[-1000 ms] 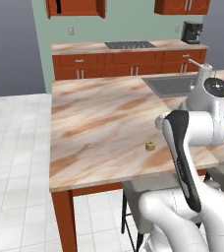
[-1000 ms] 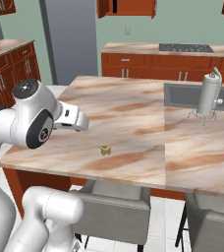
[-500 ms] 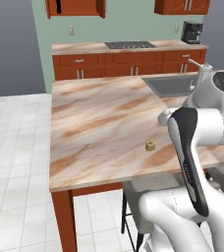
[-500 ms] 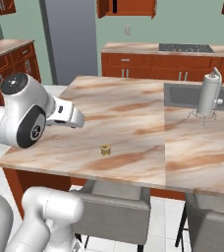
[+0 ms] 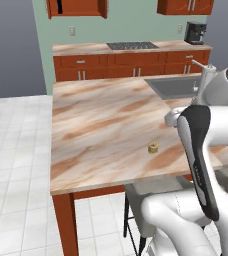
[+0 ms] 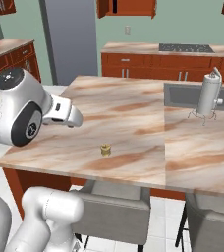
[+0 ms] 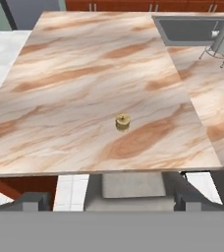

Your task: Get the candle and the wine from the cabinet and move them to the dining counter.

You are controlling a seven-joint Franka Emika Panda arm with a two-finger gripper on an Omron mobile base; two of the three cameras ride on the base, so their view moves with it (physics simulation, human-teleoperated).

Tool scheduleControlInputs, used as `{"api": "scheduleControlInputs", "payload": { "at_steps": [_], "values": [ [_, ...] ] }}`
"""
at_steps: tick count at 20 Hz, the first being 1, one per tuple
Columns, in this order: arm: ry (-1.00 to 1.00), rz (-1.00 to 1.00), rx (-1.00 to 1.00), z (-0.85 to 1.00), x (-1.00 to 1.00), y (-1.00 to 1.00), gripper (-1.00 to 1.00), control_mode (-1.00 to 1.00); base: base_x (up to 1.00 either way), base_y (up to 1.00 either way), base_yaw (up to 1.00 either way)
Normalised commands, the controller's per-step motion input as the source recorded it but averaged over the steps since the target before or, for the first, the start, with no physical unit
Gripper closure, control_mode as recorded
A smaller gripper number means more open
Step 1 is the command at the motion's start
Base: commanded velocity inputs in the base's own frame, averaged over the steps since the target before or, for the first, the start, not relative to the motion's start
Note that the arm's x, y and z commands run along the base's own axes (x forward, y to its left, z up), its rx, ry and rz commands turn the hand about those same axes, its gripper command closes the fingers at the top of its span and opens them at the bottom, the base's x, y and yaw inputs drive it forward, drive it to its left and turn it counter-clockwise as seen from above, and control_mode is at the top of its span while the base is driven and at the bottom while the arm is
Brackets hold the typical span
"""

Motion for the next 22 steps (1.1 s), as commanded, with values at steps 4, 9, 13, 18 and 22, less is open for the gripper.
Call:
{"api": "scheduleControlInputs", "payload": {
  "at_steps": [4, 9, 13, 18, 22],
  "values": [
    [0.00, 0.01, 0.00, 0.01, -0.32, 0.09, -1.00, -1.00, 0.00, 0.00, 0.00],
    [0.00, 0.06, -0.04, 0.09, -0.41, 0.08, -1.00, -1.00, 0.00, 0.00, 0.00],
    [0.01, 0.02, 0.00, 0.16, -0.23, 0.03, -1.00, -1.00, 0.00, 0.00, 0.00],
    [0.01, 0.00, 0.00, 0.06, -0.02, 0.01, -1.00, 1.00, -0.28, 0.24, -0.01],
    [0.00, 0.00, 0.00, 0.00, 0.00, 0.00, -1.00, 1.00, -0.39, 1.00, -0.08]
  ]
}}
